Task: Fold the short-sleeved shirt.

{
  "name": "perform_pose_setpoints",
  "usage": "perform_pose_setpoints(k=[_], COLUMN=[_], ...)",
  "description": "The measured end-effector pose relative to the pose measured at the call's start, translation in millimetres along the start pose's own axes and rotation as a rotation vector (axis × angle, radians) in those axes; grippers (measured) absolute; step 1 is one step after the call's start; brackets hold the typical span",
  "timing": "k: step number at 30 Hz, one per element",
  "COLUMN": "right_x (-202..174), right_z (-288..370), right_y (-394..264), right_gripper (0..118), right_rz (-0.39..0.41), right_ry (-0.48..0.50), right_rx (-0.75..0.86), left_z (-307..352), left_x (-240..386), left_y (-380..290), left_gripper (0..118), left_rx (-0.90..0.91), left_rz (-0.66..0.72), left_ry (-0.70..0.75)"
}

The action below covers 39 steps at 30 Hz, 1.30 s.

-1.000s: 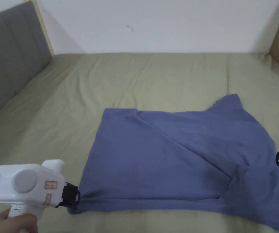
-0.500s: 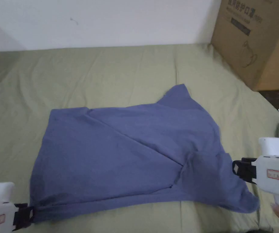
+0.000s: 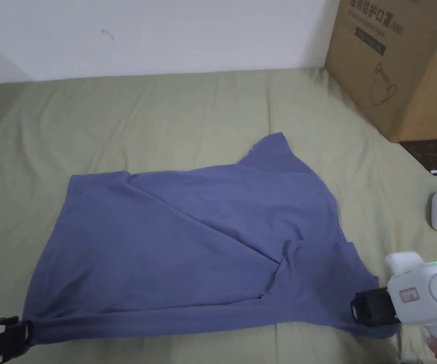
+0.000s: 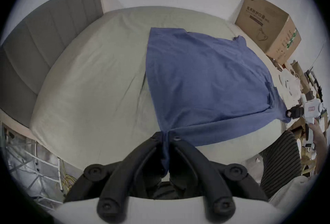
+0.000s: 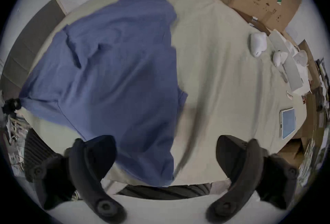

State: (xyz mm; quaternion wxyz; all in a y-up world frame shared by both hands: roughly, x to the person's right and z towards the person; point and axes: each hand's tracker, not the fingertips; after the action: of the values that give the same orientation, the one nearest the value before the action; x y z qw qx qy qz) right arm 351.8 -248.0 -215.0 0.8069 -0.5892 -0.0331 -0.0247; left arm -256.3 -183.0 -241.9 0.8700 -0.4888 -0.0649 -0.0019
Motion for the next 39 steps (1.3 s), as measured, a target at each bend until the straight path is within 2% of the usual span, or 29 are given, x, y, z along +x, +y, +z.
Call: perform_pose_setpoints(k=[2,4,5,6,7,8,10,13,17,20,26,30,32,36,37,38,39], right_x=[-2,-4,-5,-4,-3,-4,0,10,13,15,19,28,29,20,16,12,12], right_z=[-3,4,11,14,19,24,29,41,64,81,100,73,47,-5,-12,-16,-17], right_y=[-5,-11,-13,-13,-13,-16,-18,-19,-13,3,74,144,176,220,223,224,222], right_gripper=[73,47,20,8,7,7,7,6,6,6,6,6,6,6,10,23,47], right_rz=[0.035,0.044,0.034,-0.017,-0.033,-0.009,-0.010,-0.086,-0.122,-0.171,-0.285,-0.381,-0.418,-0.399,-0.406,-0.416,-0.426], right_ry=[0.011,0.033,0.040,0.129,0.081,0.074,0.089,0.167,0.200,0.260,0.358,0.419,0.393,0.297,0.273,0.262,0.242], right_rx=[-0.031,0.005,0.019,0.031,0.066,0.052,0.059,0.078,0.126,0.168,0.208,0.237,0.195,0.151,0.150,0.169,0.210], left_z=[-2,-3,-3,-4,-4,-4,-2,3,10,11,-15,-64,-91,-139,-144,-146,-146], left_x=[0,1,2,2,3,3,0,-5,-7,-9,-21,-20,-19,-18,-16,-15,-16], left_y=[-1,-3,-3,-3,-4,-4,-2,0,9,24,86,139,161,189,190,190,187], left_gripper=[6,6,6,6,6,6,6,6,6,6,6,6,6,10,18,29,42], left_rx=[-0.015,-0.019,-0.019,-0.021,-0.027,-0.029,-0.027,-0.011,0.005,0.011,0.032,0.026,0.030,0.003,0.004,0.013,0.022], left_rz=[0.002,0.003,-0.001,-0.008,-0.011,-0.013,-0.007,0.026,0.048,0.056,0.100,0.120,0.122,0.109,0.104,0.101,0.104], left_ry=[0.008,0.007,0.007,0.009,0.012,0.010,0.007,-0.013,-0.032,-0.049,-0.070,-0.056,-0.065,-0.023,0.002,0.013,0.021])
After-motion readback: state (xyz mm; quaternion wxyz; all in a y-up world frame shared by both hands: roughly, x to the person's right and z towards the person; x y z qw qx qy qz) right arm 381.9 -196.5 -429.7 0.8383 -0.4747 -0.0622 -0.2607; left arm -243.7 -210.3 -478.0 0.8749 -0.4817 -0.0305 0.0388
